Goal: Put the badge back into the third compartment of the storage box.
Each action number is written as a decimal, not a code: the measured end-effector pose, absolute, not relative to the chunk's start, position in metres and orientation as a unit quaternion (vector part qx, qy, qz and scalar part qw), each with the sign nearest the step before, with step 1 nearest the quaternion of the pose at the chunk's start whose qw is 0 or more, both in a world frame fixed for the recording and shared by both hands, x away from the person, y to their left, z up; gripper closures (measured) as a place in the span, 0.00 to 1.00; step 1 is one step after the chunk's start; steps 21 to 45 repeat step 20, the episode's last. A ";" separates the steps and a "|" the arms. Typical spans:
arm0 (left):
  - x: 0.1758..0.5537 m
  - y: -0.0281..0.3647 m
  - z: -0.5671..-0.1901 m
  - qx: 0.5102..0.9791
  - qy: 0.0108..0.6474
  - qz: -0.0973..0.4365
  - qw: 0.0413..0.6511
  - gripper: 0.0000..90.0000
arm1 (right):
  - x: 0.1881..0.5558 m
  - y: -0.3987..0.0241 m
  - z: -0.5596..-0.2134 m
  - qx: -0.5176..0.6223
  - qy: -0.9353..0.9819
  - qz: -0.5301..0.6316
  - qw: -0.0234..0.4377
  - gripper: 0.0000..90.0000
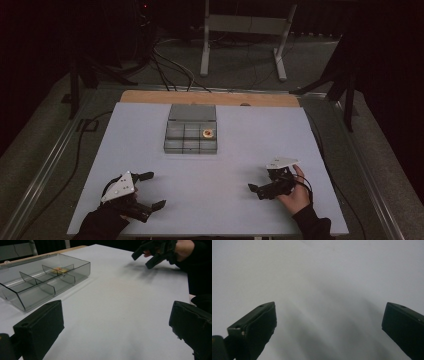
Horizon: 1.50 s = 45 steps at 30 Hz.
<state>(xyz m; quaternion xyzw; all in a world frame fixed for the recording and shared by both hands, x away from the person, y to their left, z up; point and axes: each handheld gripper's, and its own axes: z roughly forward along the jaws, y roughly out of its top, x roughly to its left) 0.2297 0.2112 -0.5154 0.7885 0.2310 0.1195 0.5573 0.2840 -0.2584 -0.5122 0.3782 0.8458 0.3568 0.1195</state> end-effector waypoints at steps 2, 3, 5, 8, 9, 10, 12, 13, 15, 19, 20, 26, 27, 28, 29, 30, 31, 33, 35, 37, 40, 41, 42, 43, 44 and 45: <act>0.230 0.211 -0.515 0.787 0.231 0.119 0.559 0.00 | 0.279 -0.264 -0.513 0.381 0.845 0.355 0.127 0.00; 0.230 0.211 -0.515 0.787 0.232 0.119 0.560 0.00 | 0.277 -0.267 -0.513 0.383 0.843 0.356 0.127 0.00; 0.230 0.211 -0.515 0.787 0.232 0.121 0.558 0.00 | 0.273 -0.272 -0.514 0.387 0.841 0.357 0.127 0.00; 0.229 0.211 -0.514 0.784 0.232 0.123 0.562 0.00 | 0.267 -0.281 -0.514 0.393 0.836 0.360 0.130 0.00; 0.229 0.211 -0.514 0.785 0.231 0.123 0.561 0.00 | 0.265 -0.283 -0.514 0.396 0.834 0.362 0.131 0.00; 0.229 0.211 -0.515 0.786 0.231 0.122 0.560 0.00 | 0.263 -0.286 -0.515 0.401 0.832 0.361 0.133 0.00; 0.229 0.211 -0.515 0.786 0.231 0.121 0.560 0.00 | 0.260 -0.291 -0.516 0.405 0.830 0.359 0.137 0.00; 0.229 0.211 -0.515 0.786 0.231 0.120 0.561 0.00 | 0.258 -0.293 -0.516 0.407 0.829 0.358 0.136 0.00; 0.230 0.211 -0.515 0.785 0.232 0.121 0.561 0.00 | 0.256 -0.294 -0.517 0.407 0.830 0.357 0.137 0.00; 0.229 0.211 -0.515 0.786 0.230 0.120 0.561 0.00 | 0.254 -0.298 -0.519 0.407 0.831 0.354 0.138 0.00; 0.229 0.211 -0.515 0.786 0.230 0.120 0.561 0.00 | 0.254 -0.298 -0.519 0.407 0.831 0.354 0.138 0.00; 0.229 0.211 -0.515 0.786 0.230 0.120 0.561 0.00 | 0.254 -0.298 -0.519 0.407 0.831 0.354 0.138 0.00; 0.229 0.211 -0.515 0.786 0.230 0.120 0.561 0.00 | 0.254 -0.298 -0.519 0.407 0.831 0.354 0.138 0.00; 0.229 0.211 -0.515 0.786 0.230 0.120 0.561 0.00 | 0.254 -0.298 -0.519 0.407 0.831 0.354 0.138 0.00; 0.229 0.211 -0.515 0.786 0.230 0.120 0.561 0.00 | 0.254 -0.298 -0.519 0.407 0.831 0.354 0.138 0.00; 0.229 0.211 -0.515 0.786 0.230 0.120 0.561 0.00 | 0.254 -0.298 -0.519 0.407 0.831 0.354 0.138 0.00; 0.229 0.211 -0.515 0.786 0.230 0.120 0.561 0.00 | 0.254 -0.298 -0.519 0.407 0.831 0.354 0.138 0.00; 0.229 0.211 -0.515 0.786 0.230 0.120 0.561 0.00 | 0.254 -0.298 -0.519 0.407 0.831 0.354 0.138 0.00; 0.229 0.211 -0.515 0.786 0.230 0.120 0.561 0.00 | 0.254 -0.298 -0.519 0.407 0.831 0.354 0.138 0.00; 0.229 0.211 -0.515 0.786 0.230 0.120 0.561 0.00 | 0.254 -0.298 -0.519 0.407 0.831 0.354 0.138 0.00; 0.229 0.211 -0.515 0.786 0.230 0.120 0.561 0.00 | 0.254 -0.298 -0.519 0.407 0.831 0.354 0.138 0.00; 0.229 0.211 -0.515 0.786 0.230 0.120 0.561 0.00 | 0.254 -0.298 -0.519 0.407 0.831 0.354 0.138 0.00; 0.229 0.211 -0.515 0.786 0.230 0.120 0.561 0.00 | 0.254 -0.298 -0.519 0.407 0.831 0.354 0.138 0.00; 0.229 0.211 -0.515 0.786 0.230 0.120 0.561 0.00 | 0.254 -0.298 -0.519 0.407 0.831 0.354 0.138 0.00; 0.229 0.211 -0.515 0.786 0.230 0.120 0.561 0.00 | 0.254 -0.298 -0.519 0.407 0.831 0.354 0.138 0.00; 0.229 0.211 -0.515 0.786 0.230 0.120 0.561 0.00 | 0.254 -0.298 -0.519 0.407 0.831 0.354 0.138 0.00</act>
